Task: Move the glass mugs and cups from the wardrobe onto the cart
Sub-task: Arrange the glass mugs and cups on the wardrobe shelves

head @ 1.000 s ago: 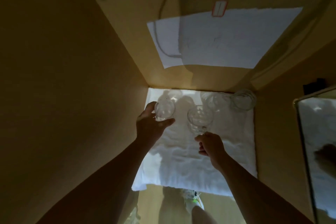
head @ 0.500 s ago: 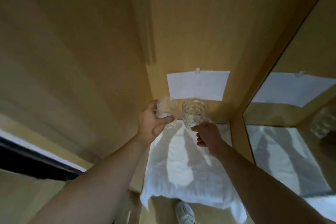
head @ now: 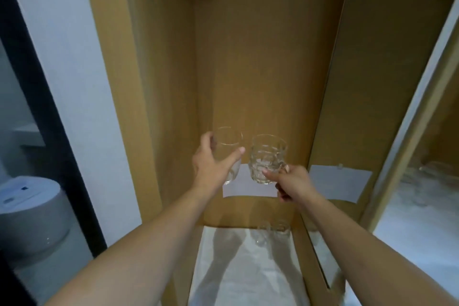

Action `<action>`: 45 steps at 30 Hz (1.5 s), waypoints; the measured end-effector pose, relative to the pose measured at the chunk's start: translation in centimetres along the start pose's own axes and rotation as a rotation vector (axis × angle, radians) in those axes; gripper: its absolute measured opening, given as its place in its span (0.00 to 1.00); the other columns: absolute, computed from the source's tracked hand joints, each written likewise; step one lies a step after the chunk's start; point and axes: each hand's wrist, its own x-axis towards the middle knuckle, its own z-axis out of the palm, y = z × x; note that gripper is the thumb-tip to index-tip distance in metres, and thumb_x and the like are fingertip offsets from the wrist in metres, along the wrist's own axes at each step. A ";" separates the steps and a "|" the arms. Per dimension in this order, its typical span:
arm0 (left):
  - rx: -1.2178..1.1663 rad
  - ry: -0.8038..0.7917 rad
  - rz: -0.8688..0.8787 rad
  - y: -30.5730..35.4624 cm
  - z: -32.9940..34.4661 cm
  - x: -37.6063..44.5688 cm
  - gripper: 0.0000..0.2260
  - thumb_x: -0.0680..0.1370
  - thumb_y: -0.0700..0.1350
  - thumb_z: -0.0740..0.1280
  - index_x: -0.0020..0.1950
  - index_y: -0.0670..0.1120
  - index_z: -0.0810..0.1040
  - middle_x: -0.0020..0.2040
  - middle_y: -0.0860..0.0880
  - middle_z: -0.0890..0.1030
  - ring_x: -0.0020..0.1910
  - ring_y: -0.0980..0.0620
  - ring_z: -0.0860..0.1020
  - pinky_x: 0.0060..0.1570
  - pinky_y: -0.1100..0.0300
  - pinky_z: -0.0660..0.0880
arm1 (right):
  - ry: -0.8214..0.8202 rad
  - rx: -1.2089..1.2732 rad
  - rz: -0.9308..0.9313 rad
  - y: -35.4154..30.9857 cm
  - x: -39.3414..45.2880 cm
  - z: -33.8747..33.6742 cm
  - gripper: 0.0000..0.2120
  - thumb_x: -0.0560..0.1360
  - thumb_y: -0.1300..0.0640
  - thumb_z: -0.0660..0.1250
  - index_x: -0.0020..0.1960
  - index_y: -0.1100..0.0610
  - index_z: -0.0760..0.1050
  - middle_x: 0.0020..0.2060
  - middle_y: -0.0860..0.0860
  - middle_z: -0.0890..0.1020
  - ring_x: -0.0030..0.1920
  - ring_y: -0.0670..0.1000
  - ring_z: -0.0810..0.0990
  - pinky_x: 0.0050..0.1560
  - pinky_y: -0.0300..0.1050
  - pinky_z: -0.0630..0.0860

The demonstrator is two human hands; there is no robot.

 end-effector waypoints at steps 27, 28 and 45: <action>-0.133 -0.084 -0.032 17.6 10.8 -23.6 0.31 0.66 0.71 0.69 0.59 0.52 0.71 0.40 0.54 0.82 0.43 0.52 0.81 0.47 0.47 0.79 | 0.163 -0.136 -0.023 4.5 -24.9 -24.5 0.28 0.69 0.46 0.80 0.31 0.51 0.60 0.23 0.50 0.69 0.22 0.49 0.67 0.24 0.42 0.70; -0.130 -0.082 -0.039 18.2 11.6 -24.8 0.30 0.67 0.71 0.69 0.59 0.52 0.71 0.39 0.54 0.82 0.42 0.52 0.81 0.46 0.48 0.78 | 0.170 -0.134 -0.010 5.1 -25.7 -25.8 0.28 0.69 0.46 0.80 0.30 0.51 0.61 0.23 0.50 0.68 0.22 0.49 0.66 0.25 0.42 0.69; -0.104 -0.263 -0.073 21.1 23.3 -32.6 0.26 0.66 0.71 0.70 0.49 0.54 0.68 0.39 0.53 0.75 0.37 0.54 0.74 0.36 0.59 0.68 | 0.229 -0.036 0.128 11.7 -29.4 -37.4 0.25 0.70 0.48 0.80 0.36 0.54 0.63 0.28 0.53 0.69 0.25 0.50 0.67 0.26 0.42 0.68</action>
